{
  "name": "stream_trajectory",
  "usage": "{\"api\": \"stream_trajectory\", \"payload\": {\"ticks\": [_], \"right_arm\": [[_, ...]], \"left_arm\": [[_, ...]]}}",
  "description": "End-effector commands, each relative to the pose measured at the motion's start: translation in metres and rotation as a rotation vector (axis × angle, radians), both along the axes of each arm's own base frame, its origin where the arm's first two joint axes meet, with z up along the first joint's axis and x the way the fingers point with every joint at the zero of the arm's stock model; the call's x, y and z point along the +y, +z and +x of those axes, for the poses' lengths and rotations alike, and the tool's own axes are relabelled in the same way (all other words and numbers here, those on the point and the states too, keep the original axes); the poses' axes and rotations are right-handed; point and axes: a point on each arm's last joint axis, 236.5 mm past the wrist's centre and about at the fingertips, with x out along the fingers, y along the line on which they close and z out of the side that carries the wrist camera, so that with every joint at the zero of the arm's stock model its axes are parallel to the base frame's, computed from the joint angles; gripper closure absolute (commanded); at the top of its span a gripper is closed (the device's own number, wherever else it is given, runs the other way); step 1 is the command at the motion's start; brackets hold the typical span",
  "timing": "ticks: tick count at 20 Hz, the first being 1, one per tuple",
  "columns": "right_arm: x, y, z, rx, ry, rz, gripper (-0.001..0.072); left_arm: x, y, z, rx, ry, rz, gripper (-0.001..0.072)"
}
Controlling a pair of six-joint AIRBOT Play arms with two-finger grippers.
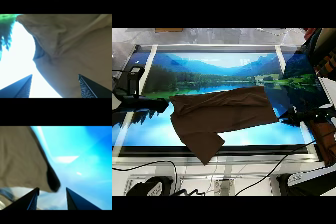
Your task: Fold the clothes and pants, and hang the long-sleeved shirts on hangers.
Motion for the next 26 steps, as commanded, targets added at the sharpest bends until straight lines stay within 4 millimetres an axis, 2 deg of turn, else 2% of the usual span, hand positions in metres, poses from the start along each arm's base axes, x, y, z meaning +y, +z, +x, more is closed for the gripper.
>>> {"api": "stream_trajectory", "payload": {"ticks": [1, 2, 4, 6, 9, 10, 11, 12, 13, 14, 16, 19, 21, 22, 23, 25, 26], "right_arm": [[0.003, -0.011, 0.009, -0.014, -0.075, 0.004, 0.0308], [0.006, -0.011, 0.009, -0.014, -0.066, 0.002, 0.0309], [0.014, -0.012, 0.011, -0.019, -0.042, -0.006, 0.0413], [0.022, -0.013, 0.013, -0.040, -0.002, -0.020, 0.0413], [0.027, -0.015, 0.016, -0.055, 0.016, -0.032, 0.0492], [0.027, -0.014, 0.015, -0.053, 0.018, -0.030, 0.0514], [0.026, -0.014, 0.014, -0.052, 0.018, -0.027, 0.0588], [0.027, -0.013, 0.014, -0.054, 0.023, -0.025, 0.0660], [0.028, -0.013, 0.013, -0.054, 0.028, -0.022, 0.0700], [0.029, -0.012, 0.012, -0.057, 0.037, -0.019, 0.0701], [0.029, -0.012, 0.012, -0.057, 0.038, -0.019, 0.0701], [0.029, -0.012, 0.012, -0.056, 0.039, -0.016, 0.0701], [0.029, -0.012, 0.012, -0.056, 0.039, -0.016, 0.0701], [0.029, -0.012, 0.012, -0.056, 0.039, -0.016, 0.0701], [0.029, -0.012, 0.012, -0.056, 0.039, -0.016, 0.0700], [0.029, -0.012, 0.012, -0.056, 0.038, -0.016, 0.0700], [0.029, -0.012, 0.012, -0.056, 0.038, -0.016, 0.0701]], "left_arm": [[-0.001, -0.006, -0.004, 0.020, 0.010, -0.009, 0.0098], [-0.001, -0.008, -0.005, 0.028, 0.009, -0.010, 0.0098], [-0.001, -0.009, -0.007, 0.038, 0.007, -0.011, 0.0098], [-0.002, -0.014, -0.010, 0.056, 0.015, -0.018, 0.0098], [-0.004, -0.047, -0.033, 0.167, 0.017, -0.030, 0.0098], [-0.005, -0.059, -0.043, 0.210, 0.014, -0.033, 0.0122], [-0.006, -0.070, -0.054, 0.246, 0.012, -0.035, 0.0158], [-0.008, -0.077, -0.062, 0.263, 0.012, -0.041, 0.0159], [-0.010, -0.081, -0.072, 0.276, 0.014, -0.049, 0.0159], [-0.015, -0.082, -0.083, 0.286, 0.009, -0.068, 0.0175], [-0.020, -0.090, -0.115, 0.337, -0.006, -0.075, 0.0284], [-0.033, -0.115, -0.154, 0.431, -0.016, -0.126, 0.0285], [-0.058, -0.131, -0.174, 0.508, -0.019, -0.245, 0.0284], [-0.071, -0.139, -0.181, 0.537, -0.011, -0.311, 0.0253], [-0.080, -0.146, -0.187, 0.560, 0.001, -0.359, 0.0193], [-0.089, -0.160, -0.195, 0.594, 0.023, -0.406, 0.0173], [-0.091, -0.164, -0.196, 0.602, 0.028, -0.415, 0.0096]]}}
